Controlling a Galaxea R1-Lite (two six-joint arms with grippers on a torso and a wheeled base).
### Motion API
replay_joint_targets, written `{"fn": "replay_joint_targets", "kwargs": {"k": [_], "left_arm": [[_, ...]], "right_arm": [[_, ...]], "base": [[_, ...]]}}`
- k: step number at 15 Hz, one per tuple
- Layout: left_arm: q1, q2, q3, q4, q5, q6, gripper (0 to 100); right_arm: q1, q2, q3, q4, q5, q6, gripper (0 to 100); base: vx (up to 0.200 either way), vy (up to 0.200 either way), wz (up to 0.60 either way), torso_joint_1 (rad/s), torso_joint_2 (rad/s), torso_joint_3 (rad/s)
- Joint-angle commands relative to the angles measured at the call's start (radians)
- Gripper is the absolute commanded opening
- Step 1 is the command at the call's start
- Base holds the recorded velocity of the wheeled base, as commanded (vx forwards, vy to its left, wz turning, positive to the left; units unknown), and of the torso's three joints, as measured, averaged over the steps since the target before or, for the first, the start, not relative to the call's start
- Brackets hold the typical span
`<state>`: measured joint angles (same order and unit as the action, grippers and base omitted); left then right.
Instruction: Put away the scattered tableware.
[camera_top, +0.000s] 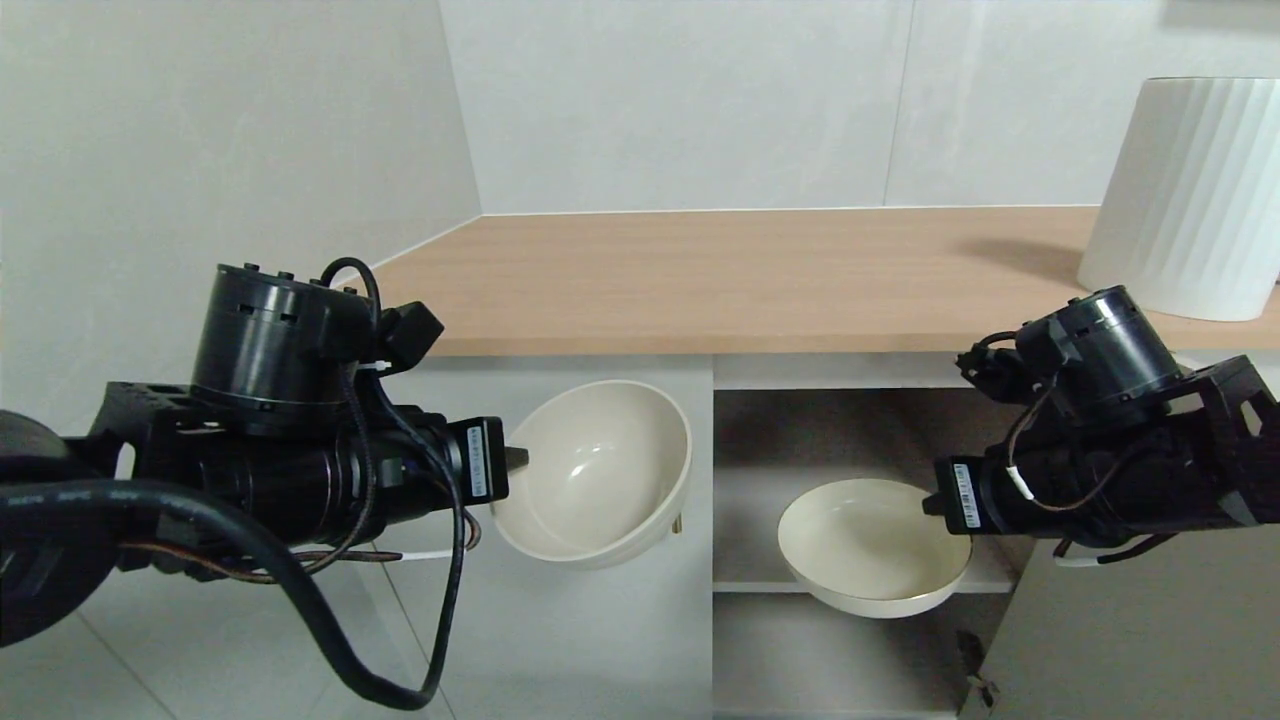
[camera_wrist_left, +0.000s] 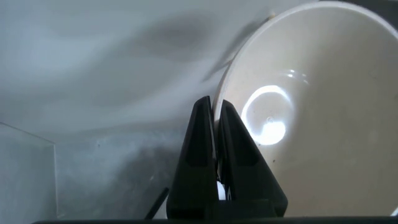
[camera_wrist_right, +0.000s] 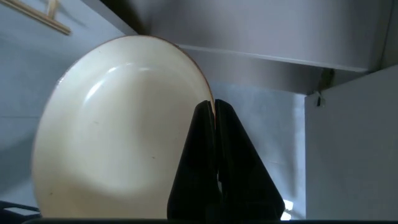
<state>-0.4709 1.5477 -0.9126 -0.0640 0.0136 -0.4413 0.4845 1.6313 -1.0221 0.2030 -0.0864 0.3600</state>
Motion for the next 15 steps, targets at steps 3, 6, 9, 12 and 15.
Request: {"fn": "replay_joint_targets", "kwargs": {"k": [3,6,9,12,15], "left_arm": [[0.000,0.002,0.000,0.000,0.000,-0.001,0],[0.000,0.005,0.000,0.001,0.000,-0.001,0],[0.000,0.005,0.000,0.001,0.000,-0.001,0],[0.000,0.005,0.000,0.001,-0.001,-0.001,0],[0.000,0.005,0.000,0.001,0.000,-0.001,0]], "right_arm": [[0.002,0.010,0.002,0.001,0.000,-0.001,0],[0.011,0.059,0.007,0.001,0.004,-0.001,0],[0.032,0.248,0.027,-0.053,-0.006,0.002,0],[0.031,0.383,0.053,-0.186,-0.038,0.005,0],[0.006,0.516,0.047,-0.324,-0.096,0.010,0]], "base": [[0.000,0.000,0.00,-0.006,0.03,0.012],[0.000,0.000,0.00,0.000,0.00,0.000],[0.000,0.000,0.00,0.000,0.00,0.000],[0.000,0.000,0.00,0.000,0.00,0.000],[0.000,0.000,0.00,0.000,0.00,0.000]]}}
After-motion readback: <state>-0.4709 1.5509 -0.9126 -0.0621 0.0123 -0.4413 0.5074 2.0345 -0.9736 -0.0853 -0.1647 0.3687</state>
